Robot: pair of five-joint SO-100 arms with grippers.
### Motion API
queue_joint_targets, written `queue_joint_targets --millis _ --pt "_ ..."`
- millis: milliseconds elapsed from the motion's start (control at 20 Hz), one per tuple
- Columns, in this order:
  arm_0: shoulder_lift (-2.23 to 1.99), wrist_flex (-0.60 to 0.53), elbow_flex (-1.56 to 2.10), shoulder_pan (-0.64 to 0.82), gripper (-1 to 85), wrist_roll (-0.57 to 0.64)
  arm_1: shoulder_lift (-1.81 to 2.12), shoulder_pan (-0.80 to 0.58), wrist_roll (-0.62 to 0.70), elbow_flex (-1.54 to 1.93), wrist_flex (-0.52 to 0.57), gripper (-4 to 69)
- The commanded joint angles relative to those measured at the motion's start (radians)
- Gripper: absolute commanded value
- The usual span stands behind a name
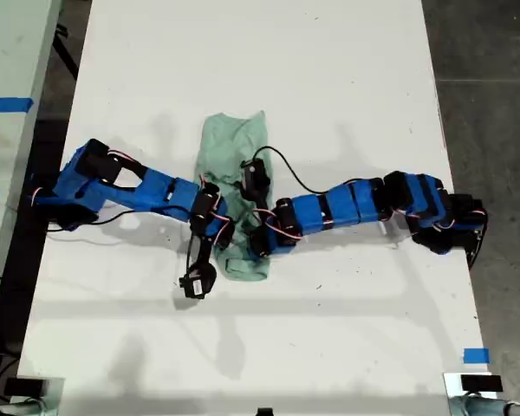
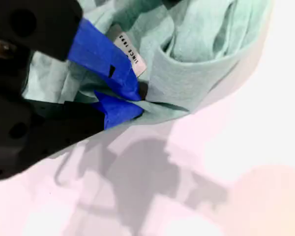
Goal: Fold tshirt
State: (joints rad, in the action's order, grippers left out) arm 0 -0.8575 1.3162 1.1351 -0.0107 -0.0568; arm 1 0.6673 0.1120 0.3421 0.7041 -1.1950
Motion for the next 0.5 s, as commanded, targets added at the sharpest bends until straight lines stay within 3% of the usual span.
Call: queue_joint_targets --millis 0,450 --pt "-0.020 -0.067 -0.061 -0.041 0.0 -0.025 0.006 0.040 -0.009 -0.034 0.021 -1.5" --pt "-0.368 -0.107 -0.112 -0.314 0.0 -0.158 0.359 0.169 0.026 -0.032 -0.037 -1.4"
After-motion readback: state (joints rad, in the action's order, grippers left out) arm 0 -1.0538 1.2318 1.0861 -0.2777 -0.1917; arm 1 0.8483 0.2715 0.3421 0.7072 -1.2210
